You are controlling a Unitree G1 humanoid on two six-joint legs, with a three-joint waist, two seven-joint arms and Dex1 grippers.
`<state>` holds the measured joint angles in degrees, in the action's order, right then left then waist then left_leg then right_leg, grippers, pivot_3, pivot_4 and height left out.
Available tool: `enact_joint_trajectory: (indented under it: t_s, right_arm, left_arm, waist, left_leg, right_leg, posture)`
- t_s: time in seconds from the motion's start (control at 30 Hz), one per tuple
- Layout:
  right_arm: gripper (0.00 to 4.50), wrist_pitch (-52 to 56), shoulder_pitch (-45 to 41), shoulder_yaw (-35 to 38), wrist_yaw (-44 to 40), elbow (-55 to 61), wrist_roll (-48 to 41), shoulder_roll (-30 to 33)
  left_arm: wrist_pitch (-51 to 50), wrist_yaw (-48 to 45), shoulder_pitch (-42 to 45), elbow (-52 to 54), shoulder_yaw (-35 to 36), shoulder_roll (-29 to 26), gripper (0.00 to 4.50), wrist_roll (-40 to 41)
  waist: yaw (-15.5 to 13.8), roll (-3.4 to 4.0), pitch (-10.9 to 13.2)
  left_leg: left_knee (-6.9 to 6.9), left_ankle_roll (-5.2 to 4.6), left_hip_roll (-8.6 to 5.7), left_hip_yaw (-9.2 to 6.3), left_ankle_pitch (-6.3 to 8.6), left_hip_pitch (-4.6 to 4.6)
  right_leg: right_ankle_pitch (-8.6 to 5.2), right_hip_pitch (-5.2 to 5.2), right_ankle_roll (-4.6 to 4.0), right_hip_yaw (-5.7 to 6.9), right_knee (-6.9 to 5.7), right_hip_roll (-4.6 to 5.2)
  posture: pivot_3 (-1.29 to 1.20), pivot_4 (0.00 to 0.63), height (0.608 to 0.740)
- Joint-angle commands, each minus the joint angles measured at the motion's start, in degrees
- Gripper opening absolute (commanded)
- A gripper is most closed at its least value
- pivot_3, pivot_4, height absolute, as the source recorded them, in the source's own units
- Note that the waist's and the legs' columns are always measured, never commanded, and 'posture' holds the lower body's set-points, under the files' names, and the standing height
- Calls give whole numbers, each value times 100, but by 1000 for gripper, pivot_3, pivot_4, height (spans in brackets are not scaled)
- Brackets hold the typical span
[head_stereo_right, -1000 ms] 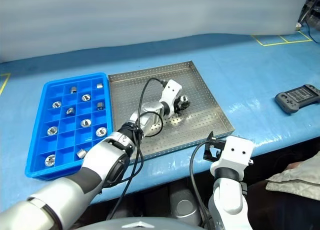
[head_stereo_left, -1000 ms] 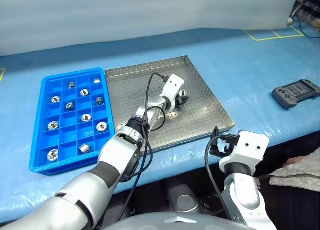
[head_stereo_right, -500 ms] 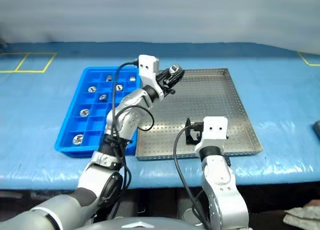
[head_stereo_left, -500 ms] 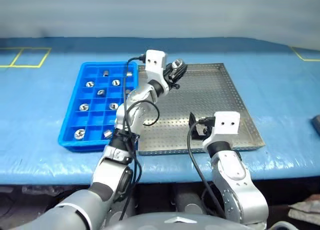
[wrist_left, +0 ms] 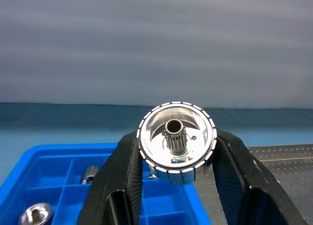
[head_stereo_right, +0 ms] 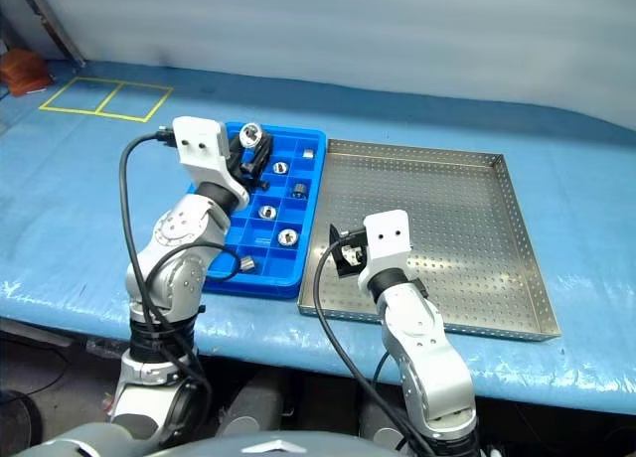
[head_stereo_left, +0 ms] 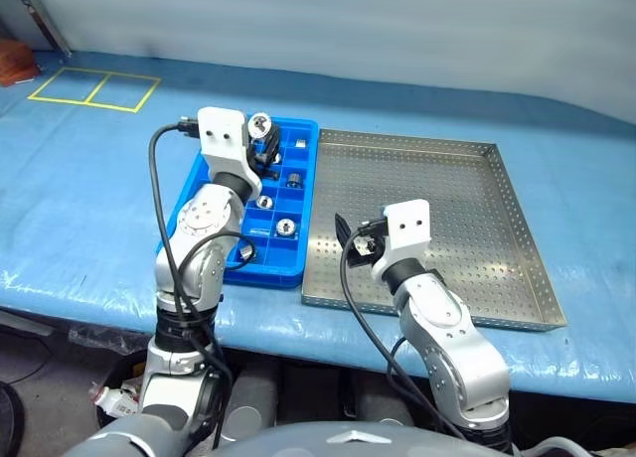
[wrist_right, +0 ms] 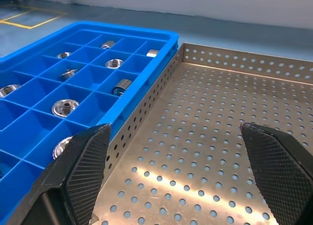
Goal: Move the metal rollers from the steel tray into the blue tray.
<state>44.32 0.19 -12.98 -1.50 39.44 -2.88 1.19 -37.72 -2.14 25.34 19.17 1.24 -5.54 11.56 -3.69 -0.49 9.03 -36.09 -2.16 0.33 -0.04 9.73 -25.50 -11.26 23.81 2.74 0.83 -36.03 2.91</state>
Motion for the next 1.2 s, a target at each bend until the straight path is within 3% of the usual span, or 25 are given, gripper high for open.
enact_joint_trajectory:
  t_s: [0.03,0.37,1.07,1.2]
  right_arm:
    - [4500,-86,-95,-33,-77,56,-80,-31]
    - [4500,-62,-30,-53,-126,19,-118,-21]
    - [4500,32,156,-29,-12,130,-73,15]
    - [4500,39,172,-2,27,145,-68,4]
  left_arm:
    - [-308,323,-285,245,140,31,1751,-152]
    - [-422,922,-827,-9,333,195,1751,-571]
    - [-936,995,-1512,311,-49,754,1751,-616]
    - [-845,967,-1419,386,13,812,3123,-591]
  waist:
    - [-38,0,0]
    - [-176,-1,0]
    - [-161,0,-2]
    - [-157,-2,-2]
  left_leg:
    - [0,0,0,0,0,0]
    - [1,27,1,-2,15,-1]
    - [12,31,0,3,19,-6]
    - [12,31,0,3,19,-6]
  right_leg:
    - [0,0,0,0,0,0]
    - [0,3,0,4,1,3]
    - [-3,15,-5,7,4,12]
    - [-3,41,-5,8,6,13]
  posture:
    - [231,150,740]
    - [231,150,740]
    - [196,150,740]
    - [196,150,740]
